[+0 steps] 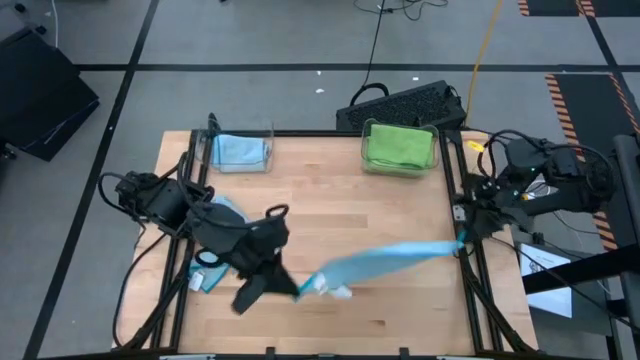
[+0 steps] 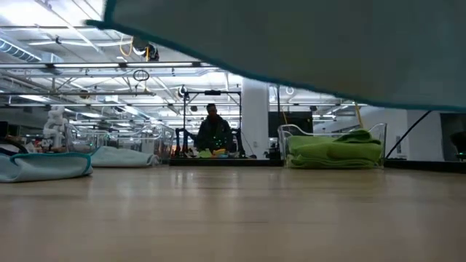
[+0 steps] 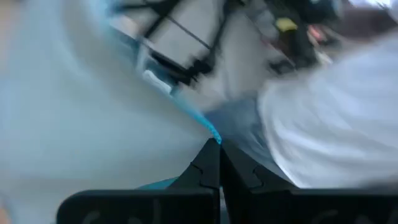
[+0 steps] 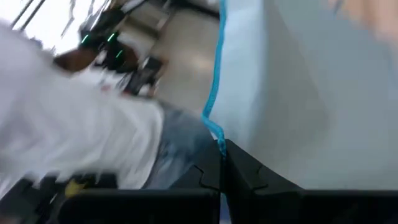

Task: Sort microfiber towel by color & place in baskets
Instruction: Fold the right blue towel

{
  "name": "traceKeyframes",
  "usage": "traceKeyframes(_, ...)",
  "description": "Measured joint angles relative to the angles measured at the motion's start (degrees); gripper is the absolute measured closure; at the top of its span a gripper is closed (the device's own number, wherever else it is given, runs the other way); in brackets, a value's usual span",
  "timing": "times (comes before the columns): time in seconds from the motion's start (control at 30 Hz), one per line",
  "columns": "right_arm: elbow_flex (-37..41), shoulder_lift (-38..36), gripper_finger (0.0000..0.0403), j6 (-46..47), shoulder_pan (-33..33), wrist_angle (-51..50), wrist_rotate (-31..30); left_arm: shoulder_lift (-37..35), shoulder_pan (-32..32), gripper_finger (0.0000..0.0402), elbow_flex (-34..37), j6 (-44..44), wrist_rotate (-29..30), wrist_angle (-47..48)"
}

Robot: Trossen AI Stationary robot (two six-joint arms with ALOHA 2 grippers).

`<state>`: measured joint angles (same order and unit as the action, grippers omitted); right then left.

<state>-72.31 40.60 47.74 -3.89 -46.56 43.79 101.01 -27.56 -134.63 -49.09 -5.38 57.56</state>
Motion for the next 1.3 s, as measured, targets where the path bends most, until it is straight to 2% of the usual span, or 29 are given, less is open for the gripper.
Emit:
traceKeyframes(0.07,0.0,0.4,0.0403,-0.6,-1.5,0.0,3.2,0.4,-0.1,0.0398,0.0,0.9,-4.9,-0.1)
traceKeyframes(0.17,0.2,1.2,0.0403,-3.8,-3.1,0.0,5.3,0.8,0.0,0.04,0.0,4.1,-6.6,5.5)
traceKeyframes(0.37,3.3,1.5,0.0403,-9.8,-3.4,-1.5,-2.9,1.7,2.7,0.0399,0.1,14.5,-3.8,18.1)
traceKeyframes(0.53,6.2,1.6,0.0403,-12.8,-3.4,-6.4,-9.0,2.6,5.1,0.0397,2.5,20.8,-2.4,20.4)
traceKeyframes(0.73,6.4,1.4,0.0403,-11.0,-3.4,-7.3,-7.0,2.6,5.2,0.0397,7.9,19.6,-9.8,12.2)
traceKeyframes(0.9,6.4,1.4,0.0403,-11.0,-4.7,-6.9,2.2,2.6,2.7,0.0399,12.8,15.0,-17.1,-1.3)
traceKeyframes(1.0,6.4,1.9,0.0403,-9.8,-6.7,-6.1,6.2,2.6,1.0,0.0397,15.8,13.1,-16.9,-5.8)
traceKeyframes(1.13,6.4,2.2,0.0403,-6.6,-9.7,-1.6,8.9,2.6,0.0,0.0398,18.0,10.6,-15.5,-6.7)
traceKeyframes(1.2,6.4,2.2,0.0403,-6.7,-10.9,0.7,8.5,2.6,0.0,0.0398,18.1,10.8,-14.7,-6.4)
traceKeyframes(1.3,6.4,2.2,0.0403,-9.5,-11.6,-0.2,2.6,2.2,0.9,0.0399,18.0,13.1,-10.7,-6.4)
